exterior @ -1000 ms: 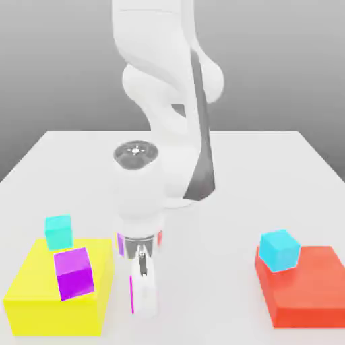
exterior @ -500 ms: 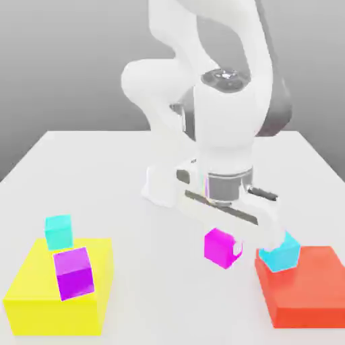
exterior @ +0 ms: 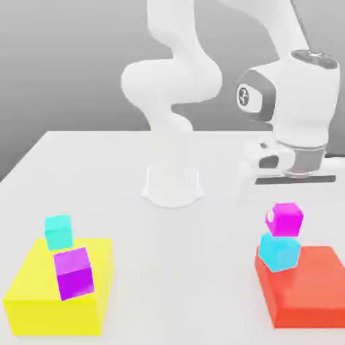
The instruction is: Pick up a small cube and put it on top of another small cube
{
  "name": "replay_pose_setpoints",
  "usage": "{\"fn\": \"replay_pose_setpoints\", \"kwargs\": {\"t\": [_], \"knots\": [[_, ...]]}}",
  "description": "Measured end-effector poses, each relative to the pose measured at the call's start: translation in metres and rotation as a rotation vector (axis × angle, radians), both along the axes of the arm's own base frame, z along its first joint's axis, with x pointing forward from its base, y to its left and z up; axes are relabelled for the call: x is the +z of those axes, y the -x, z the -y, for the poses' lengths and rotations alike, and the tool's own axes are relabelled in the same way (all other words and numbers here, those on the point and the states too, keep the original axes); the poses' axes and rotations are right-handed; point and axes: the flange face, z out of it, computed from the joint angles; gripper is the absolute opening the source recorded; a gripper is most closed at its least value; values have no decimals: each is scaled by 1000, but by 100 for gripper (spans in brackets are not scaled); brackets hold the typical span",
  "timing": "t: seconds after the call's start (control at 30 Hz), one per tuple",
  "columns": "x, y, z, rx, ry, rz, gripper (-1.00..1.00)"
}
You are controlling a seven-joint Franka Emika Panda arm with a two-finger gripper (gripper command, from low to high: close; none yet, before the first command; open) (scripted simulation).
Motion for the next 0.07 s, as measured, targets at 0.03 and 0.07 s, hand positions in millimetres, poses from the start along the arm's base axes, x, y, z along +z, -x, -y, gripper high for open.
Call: {"fn": "replay_pose_setpoints", "kwargs": {"t": [0.03,0.07], "knots": [[0,0,0,0,0,0,100],[0,0,0,0,0,0,100]]}}
